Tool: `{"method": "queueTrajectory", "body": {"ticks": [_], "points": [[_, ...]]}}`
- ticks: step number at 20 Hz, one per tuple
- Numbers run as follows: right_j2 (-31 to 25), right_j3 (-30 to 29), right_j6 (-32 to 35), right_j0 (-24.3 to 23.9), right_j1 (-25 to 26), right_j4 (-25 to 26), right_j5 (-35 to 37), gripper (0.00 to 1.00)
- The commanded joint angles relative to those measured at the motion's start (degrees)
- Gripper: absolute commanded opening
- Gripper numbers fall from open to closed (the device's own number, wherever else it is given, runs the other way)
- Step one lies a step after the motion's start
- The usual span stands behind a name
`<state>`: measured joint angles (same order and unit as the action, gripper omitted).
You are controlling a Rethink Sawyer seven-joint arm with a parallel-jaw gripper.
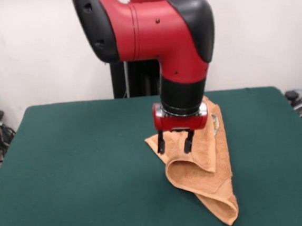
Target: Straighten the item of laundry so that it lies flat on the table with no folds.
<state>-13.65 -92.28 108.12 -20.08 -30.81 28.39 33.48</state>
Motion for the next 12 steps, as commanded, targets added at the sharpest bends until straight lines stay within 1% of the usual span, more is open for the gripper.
{"method": "queueTrajectory", "body": {"ticks": [1,3,6,10,12], "points": [[0.45,2.05,2.85,0.01,4.22,2.52,-4.88,1.00],[0.25,0.66,2.81,-0.24,3.88,2.24,-5.95,1.00],[-0.46,-2.04,2.87,-0.42,1.75,0.81,-5.52,1.00],[-1.78,-1.99,1.93,-0.23,1.30,-0.63,-3.56,1.00],[-1.54,-3.03,2.68,0.55,0.30,-0.69,-3.67,1.00]]}}
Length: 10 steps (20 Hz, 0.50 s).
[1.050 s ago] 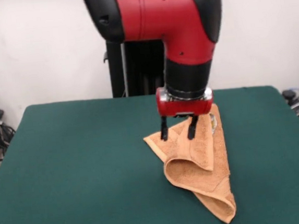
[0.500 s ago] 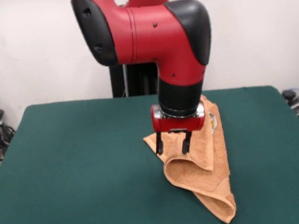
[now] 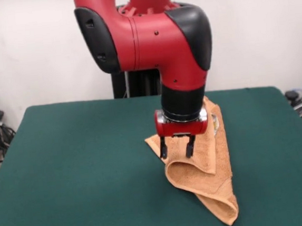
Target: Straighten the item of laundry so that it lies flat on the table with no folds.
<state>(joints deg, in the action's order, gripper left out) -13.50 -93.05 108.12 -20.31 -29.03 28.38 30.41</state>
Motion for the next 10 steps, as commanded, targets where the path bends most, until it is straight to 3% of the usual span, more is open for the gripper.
{"method": "queueTrajectory", "body": {"ticks": [1,10], "points": [[-1.37,-2.87,3.40,1.23,-1.67,-0.56,-1.14,1.00],[0.04,-3.49,6.92,4.48,-1.52,-0.80,-2.58,1.00]]}}
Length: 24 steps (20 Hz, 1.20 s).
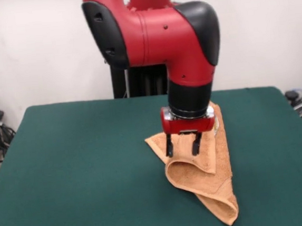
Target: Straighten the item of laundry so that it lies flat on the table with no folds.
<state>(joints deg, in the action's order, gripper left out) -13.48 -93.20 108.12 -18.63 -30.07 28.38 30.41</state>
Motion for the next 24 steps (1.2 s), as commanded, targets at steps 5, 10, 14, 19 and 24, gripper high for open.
{"method": "queueTrajectory", "body": {"ticks": [5,10,14,19,24], "points": [[-0.96,-2.76,6.31,2.68,0.24,-1.75,-2.51,1.00],[-0.71,-0.03,6.21,3.37,2.04,-1.77,-2.06,1.00],[-0.15,0.65,6.09,3.19,3.81,-0.63,-3.64,1.00],[0.40,2.47,6.69,3.63,7.23,0.01,-5.80,1.00],[0.48,3.30,7.33,4.23,9.60,-0.44,-7.58,1.00]]}}
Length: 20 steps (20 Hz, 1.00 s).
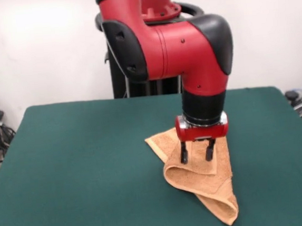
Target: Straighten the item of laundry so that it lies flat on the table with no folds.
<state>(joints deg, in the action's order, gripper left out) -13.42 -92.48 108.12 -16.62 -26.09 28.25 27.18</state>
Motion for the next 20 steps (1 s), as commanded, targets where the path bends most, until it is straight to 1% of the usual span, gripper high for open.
{"method": "queueTrajectory", "body": {"ticks": [1,10,15,20], "points": [[0.41,2.65,7.50,2.25,6.27,-0.42,-5.00,1.00],[2.08,2.24,9.33,4.42,5.78,-1.29,-6.15,1.00],[3.19,-2.16,11.42,6.59,3.35,-2.27,-8.26,1.00],[4.39,-4.23,13.36,9.75,0.07,-4.83,-6.80,1.00]]}}
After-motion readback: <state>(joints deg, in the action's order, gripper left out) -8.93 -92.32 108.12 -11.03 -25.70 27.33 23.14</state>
